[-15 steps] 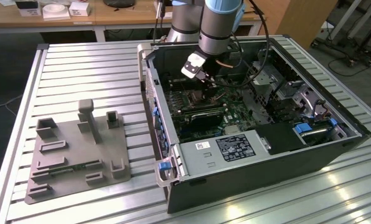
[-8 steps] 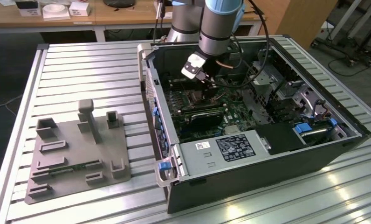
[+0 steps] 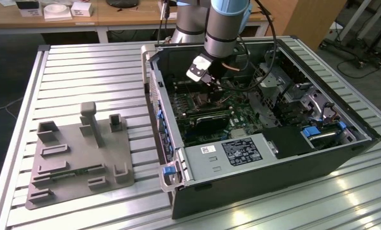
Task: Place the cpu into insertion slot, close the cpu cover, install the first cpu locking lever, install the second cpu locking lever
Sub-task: 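Place the cpu into insertion slot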
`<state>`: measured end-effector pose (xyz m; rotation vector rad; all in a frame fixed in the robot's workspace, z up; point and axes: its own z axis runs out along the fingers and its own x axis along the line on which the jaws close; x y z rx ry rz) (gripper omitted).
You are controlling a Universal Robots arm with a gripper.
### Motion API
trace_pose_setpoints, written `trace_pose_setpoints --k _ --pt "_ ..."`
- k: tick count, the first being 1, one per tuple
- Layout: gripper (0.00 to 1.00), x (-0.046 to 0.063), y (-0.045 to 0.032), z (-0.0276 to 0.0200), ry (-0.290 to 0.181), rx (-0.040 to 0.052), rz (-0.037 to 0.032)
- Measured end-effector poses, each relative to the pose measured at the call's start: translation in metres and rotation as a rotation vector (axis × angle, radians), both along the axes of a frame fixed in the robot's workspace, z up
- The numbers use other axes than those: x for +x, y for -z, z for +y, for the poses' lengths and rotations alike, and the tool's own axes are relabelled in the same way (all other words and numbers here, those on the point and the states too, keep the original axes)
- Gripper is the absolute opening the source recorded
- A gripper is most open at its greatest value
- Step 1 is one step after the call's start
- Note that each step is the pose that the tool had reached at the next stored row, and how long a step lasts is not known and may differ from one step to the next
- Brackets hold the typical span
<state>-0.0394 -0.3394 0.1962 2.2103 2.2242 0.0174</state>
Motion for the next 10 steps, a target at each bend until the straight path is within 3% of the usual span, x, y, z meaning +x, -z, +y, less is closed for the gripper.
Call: trace_pose_setpoints --k 10 --pt "0.54 0.0003 0.0014 -0.0008 0.011 -0.0002 0.0001"
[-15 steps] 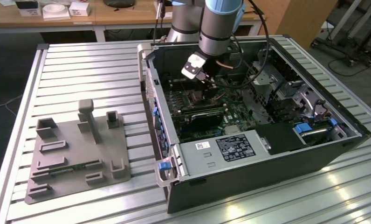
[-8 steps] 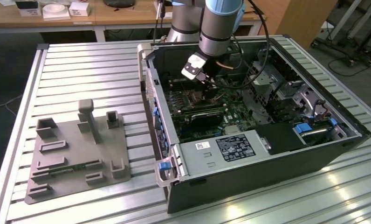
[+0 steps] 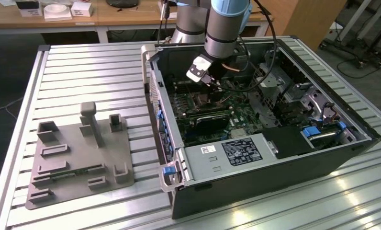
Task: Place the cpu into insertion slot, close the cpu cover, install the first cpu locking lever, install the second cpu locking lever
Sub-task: 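Place the cpu into insertion slot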
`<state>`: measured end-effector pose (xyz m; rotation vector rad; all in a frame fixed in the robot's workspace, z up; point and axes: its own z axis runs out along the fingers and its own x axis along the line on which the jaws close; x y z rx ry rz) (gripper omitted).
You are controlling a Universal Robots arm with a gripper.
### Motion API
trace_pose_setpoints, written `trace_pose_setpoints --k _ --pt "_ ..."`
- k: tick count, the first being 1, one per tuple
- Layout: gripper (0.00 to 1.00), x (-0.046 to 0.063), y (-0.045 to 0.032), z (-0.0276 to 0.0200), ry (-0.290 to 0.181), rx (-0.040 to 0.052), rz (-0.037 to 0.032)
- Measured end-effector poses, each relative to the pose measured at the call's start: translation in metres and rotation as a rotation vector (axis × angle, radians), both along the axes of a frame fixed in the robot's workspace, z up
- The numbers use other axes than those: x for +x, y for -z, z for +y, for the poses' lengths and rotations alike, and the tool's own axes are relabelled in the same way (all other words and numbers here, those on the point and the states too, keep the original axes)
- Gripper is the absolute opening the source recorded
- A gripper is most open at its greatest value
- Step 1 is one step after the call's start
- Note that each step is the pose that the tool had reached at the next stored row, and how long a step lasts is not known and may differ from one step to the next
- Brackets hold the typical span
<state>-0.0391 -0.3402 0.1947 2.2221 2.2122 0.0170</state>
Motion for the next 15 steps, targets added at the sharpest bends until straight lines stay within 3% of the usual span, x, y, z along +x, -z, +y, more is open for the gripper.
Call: trace_pose_setpoints --k 15 --pt "0.54 0.0004 0.0014 0.0 0.0 0.0006 0.0"
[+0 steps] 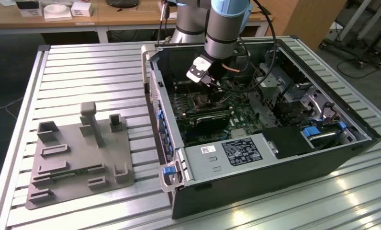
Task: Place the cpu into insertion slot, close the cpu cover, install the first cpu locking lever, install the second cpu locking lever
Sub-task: 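Place the cpu into insertion slot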
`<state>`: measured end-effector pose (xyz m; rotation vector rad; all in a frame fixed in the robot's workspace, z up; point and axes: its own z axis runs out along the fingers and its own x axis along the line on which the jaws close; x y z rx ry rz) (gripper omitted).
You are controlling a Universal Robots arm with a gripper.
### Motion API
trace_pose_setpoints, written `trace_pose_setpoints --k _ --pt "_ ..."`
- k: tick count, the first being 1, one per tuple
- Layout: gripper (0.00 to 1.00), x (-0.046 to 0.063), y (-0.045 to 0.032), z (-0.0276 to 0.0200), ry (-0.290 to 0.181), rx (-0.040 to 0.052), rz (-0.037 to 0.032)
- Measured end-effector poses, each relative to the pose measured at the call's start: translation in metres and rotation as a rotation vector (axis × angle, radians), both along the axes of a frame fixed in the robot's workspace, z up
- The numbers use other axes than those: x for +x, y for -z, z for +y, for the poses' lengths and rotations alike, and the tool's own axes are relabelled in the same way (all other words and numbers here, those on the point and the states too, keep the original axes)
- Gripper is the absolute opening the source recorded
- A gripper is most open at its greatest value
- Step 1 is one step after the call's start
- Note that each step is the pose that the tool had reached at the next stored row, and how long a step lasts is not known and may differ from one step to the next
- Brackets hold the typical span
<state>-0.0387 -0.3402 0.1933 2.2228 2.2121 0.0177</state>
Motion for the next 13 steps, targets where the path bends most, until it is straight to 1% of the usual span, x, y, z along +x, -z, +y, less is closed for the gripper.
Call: trace_pose_setpoints --k 4,6,13 --pt "0.55 0.0 0.0001 0.0 0.0 0.0005 -0.0002" --pt "0.67 0.0 0.0001 0.0 0.0 0.0005 -0.0001" --pt "0.67 0.0 0.0001 0.0 0.0 0.0006 0.0"
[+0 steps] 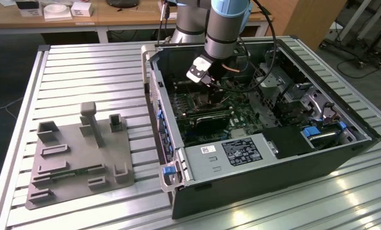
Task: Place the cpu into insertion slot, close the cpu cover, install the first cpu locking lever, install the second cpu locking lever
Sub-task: 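Place the cpu into insertion slot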
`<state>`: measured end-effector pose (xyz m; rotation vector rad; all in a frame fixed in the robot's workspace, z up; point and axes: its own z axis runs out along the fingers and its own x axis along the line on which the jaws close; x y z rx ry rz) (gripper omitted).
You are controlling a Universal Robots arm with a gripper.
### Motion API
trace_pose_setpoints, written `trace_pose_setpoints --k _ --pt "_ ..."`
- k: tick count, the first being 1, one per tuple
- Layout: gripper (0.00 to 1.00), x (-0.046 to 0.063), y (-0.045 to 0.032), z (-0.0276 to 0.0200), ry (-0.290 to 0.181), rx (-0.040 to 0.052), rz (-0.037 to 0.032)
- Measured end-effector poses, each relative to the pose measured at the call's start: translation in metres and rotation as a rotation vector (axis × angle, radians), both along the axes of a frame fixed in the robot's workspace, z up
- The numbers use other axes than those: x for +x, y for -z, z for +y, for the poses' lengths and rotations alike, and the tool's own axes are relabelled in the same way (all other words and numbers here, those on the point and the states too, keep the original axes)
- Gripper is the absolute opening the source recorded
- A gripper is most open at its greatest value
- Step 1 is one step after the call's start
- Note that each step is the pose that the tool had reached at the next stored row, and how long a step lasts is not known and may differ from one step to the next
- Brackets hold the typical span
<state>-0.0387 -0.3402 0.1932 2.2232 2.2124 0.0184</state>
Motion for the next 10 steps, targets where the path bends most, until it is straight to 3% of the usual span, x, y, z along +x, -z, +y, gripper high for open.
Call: trace_pose_setpoints --k 10 --pt "0.66 0.0 0.0 0.0 0.0 0.0004 0.0001"
